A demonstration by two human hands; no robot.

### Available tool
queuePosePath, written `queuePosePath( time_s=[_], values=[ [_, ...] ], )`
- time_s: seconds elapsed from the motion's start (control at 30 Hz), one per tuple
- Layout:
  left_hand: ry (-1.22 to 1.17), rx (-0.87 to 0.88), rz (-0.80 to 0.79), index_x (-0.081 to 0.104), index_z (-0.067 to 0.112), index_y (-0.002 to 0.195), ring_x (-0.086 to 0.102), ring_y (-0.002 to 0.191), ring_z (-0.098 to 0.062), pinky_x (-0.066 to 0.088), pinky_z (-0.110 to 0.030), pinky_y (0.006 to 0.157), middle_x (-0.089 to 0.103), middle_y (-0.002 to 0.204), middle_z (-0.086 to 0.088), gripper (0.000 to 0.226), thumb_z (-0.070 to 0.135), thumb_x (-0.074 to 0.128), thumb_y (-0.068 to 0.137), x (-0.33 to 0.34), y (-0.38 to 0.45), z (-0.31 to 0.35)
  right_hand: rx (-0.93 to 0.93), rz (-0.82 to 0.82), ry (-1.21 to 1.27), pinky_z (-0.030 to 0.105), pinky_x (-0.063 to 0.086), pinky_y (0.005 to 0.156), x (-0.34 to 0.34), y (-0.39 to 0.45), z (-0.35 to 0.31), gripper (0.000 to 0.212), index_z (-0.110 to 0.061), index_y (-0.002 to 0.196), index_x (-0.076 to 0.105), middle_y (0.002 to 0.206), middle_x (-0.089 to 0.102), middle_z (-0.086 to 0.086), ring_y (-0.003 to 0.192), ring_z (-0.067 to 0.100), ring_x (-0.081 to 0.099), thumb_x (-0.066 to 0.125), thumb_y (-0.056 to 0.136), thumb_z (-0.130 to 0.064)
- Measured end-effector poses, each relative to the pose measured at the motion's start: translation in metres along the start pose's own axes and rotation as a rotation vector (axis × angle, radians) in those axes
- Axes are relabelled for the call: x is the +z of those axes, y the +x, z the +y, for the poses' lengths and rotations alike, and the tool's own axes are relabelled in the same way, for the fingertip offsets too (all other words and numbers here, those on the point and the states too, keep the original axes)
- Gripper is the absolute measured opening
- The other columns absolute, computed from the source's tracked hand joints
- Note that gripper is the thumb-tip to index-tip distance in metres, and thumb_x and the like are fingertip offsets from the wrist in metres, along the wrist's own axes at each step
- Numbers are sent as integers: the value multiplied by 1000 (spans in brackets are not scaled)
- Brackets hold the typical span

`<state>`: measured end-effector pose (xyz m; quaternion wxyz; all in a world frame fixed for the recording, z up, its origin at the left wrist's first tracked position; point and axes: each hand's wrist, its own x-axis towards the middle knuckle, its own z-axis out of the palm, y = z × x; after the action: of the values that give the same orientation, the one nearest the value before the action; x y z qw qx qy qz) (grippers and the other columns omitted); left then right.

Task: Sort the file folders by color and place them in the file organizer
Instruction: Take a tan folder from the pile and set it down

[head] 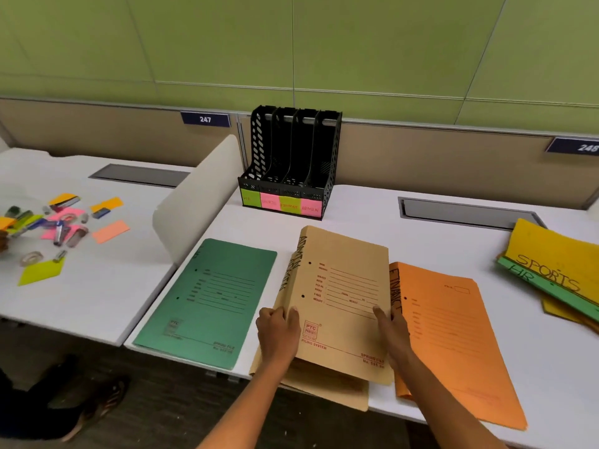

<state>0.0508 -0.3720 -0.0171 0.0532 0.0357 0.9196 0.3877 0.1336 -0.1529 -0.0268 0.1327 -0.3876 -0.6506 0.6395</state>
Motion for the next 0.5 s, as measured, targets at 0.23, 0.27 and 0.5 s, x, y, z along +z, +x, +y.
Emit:
queuePosePath(
  time_s=[0.23,0.27,0.5],
  values=[
    [27,48,-99,61,18,107,42,109,-20,45,-39,95,45,117,-3,43,51,36,98,-16,-1,-37,98,62,-187,39,41,83,28,-38,16,44,-18,129,44,123,55,2,105,22,53,57,94,-40],
    [30,46,-122,60,18,108,43,111,-21,45,-38,95,45,118,-3,43,52,35,98,-17,-1,-42,99,64,-205,38,41,82,29,-39,18,45,-17,129,44,124,55,3,105,22,53,57,93,-41],
    [-26,153,-313,52,21,105,54,97,-11,47,-26,81,55,113,2,29,45,36,101,-23,4,-57,84,73,-401,33,40,81,30,-45,20,54,-10,133,40,131,49,7,106,19,49,55,94,-43]
  ],
)
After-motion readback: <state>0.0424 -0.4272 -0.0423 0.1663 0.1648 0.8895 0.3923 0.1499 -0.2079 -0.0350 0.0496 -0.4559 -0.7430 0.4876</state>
